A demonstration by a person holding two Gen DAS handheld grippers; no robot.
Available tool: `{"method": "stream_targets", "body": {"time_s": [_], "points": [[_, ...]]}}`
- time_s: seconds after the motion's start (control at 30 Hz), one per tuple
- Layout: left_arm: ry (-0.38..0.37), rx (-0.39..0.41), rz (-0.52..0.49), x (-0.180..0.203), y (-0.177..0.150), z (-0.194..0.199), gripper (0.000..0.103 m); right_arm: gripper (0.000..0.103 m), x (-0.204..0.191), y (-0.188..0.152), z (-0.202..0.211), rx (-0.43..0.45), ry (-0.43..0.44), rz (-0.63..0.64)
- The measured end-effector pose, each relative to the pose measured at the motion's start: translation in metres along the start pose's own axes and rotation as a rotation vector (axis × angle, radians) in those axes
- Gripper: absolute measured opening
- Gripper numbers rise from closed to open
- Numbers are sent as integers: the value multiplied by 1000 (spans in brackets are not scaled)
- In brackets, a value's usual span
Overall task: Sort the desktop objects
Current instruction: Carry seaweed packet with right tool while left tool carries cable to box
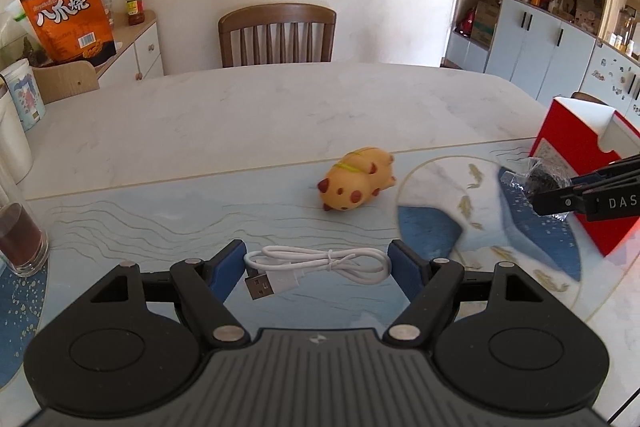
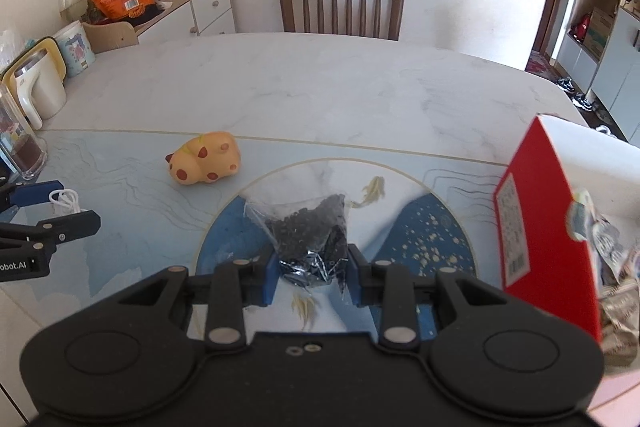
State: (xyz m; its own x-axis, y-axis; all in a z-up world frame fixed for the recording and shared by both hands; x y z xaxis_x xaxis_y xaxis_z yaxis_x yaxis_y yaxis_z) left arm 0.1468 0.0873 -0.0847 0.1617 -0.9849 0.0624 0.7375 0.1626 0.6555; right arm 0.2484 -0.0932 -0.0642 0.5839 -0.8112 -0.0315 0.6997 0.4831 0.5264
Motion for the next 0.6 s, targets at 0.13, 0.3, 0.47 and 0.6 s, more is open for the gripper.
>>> {"method": "stream_targets", "body": {"time_s": [0.13,0.3,0.47,0.6], "points": [[-14,3,-6,10,-1,7,78,32,4,-6,14,12,-3,-9],[-33,4,-22,25,-2,15,78,32,11,-11,35,37,-16,-23],[-62,-3,-47,42,0,21,78,32,22,-17,54,61,-21,-40],[-82,1,-65,56,4,26,78,32,32,-22,66,68,-24,-58]]}}
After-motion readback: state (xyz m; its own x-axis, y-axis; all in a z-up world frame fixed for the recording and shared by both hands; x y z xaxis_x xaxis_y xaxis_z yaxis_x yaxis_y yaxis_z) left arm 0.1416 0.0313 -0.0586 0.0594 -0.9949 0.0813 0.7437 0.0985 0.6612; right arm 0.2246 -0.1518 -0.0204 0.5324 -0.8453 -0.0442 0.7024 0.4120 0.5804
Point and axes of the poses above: each gripper's, at about its wrist camera, not at the fingertips, and z roughly against the way its jaws point, x to its right, y to its top, the point moved 6 cm from there along -z, roughly the way its jaws point, and after that the axes turned 7 degrees about -x, right-handed, at the moved point
